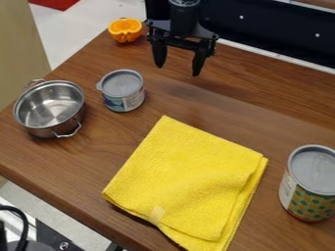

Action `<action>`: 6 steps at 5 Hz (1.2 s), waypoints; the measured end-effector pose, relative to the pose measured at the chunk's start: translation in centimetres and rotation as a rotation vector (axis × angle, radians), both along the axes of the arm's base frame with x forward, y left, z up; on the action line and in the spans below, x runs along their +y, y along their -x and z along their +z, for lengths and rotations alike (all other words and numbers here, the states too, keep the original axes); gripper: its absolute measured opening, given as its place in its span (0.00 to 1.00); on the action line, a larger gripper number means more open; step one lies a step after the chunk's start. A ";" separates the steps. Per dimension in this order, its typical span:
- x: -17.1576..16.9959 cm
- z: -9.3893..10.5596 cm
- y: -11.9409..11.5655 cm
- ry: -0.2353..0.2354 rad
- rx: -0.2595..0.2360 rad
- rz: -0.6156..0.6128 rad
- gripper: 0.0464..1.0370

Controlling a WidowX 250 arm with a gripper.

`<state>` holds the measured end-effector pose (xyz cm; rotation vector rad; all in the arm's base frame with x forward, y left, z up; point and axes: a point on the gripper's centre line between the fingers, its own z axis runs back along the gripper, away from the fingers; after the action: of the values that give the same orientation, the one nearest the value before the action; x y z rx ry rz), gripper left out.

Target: Takes themove coppie upper in the tables

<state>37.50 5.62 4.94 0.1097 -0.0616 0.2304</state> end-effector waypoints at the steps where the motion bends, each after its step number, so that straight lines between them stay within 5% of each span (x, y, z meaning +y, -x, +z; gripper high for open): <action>1: -0.1 -1.4 0.4 0.003 0.036 0.003 0.96; 2: -1.4 -3.0 1.9 -0.035 0.064 -0.012 0.96; 3: -3.3 -2.3 3.4 -0.020 0.047 -0.066 0.96; 5: -6.1 2.9 6.9 0.030 -0.061 -0.059 0.96; 6: -8.2 3.5 9.2 0.068 -0.044 -0.033 0.96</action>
<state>28.26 -2.63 8.48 0.0354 -0.0989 0.2015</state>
